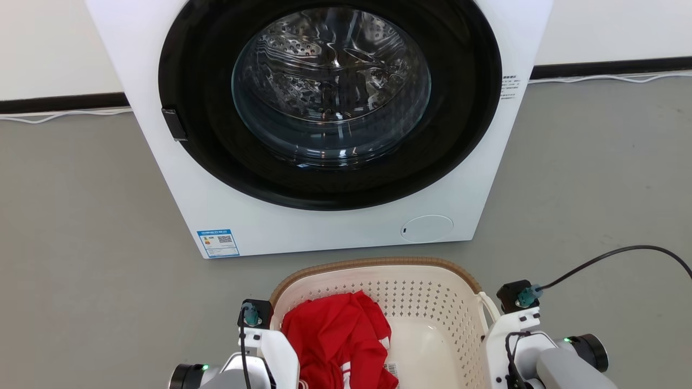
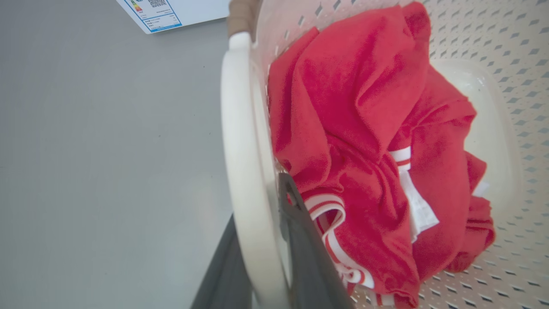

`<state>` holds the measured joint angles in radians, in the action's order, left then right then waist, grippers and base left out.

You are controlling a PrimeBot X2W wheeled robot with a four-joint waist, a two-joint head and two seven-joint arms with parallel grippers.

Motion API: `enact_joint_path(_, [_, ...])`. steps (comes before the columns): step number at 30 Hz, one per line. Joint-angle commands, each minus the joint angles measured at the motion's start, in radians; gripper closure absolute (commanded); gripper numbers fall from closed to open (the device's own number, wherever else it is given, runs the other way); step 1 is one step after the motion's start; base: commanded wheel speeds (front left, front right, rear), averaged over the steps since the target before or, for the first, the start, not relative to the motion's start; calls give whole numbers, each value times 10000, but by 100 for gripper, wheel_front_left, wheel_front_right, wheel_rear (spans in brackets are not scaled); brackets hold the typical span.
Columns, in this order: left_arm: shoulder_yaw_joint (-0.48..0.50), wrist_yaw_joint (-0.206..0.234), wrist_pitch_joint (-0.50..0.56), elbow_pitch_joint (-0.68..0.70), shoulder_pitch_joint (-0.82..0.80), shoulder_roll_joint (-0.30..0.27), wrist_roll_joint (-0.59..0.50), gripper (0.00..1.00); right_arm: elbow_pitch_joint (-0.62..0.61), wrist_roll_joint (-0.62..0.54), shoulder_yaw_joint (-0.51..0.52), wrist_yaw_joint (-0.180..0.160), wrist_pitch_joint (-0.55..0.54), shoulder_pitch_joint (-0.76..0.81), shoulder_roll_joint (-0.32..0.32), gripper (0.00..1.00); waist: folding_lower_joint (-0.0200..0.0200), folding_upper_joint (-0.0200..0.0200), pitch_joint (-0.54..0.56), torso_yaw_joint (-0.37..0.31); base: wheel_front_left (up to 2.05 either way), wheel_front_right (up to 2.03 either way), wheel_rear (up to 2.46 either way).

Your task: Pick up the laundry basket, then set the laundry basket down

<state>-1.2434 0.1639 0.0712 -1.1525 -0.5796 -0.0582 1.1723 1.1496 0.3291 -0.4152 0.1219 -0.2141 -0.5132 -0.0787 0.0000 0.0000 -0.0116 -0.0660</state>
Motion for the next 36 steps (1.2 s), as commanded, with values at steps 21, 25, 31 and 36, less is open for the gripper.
enact_joint_path(21, [-122, -32, -40, 195, -481, 80, 99, 100, -537, -8, -272, 88, -164, 90, 285, 100, 0, 0, -6, 72, 0, 0, 0])
enact_joint_path(25, [-147, -17, -40, 180, -505, 80, 113, 100, -583, 64, -320, 88, -163, 96, 285, 100, 0, 0, -35, 49, 0, 0, 0])
enact_joint_path(31, [-179, -7, -29, 164, -544, 80, 136, 100, -581, 179, -361, 88, -135, 109, 285, 100, 0, 0, -119, 12, 0, 0, 0])
enact_joint_path(36, [-194, 4, -87, 163, -694, 80, 161, 100, -561, 199, -321, 88, -25, -30, 285, 100, 0, 0, -380, 19, 0, 0, 0])
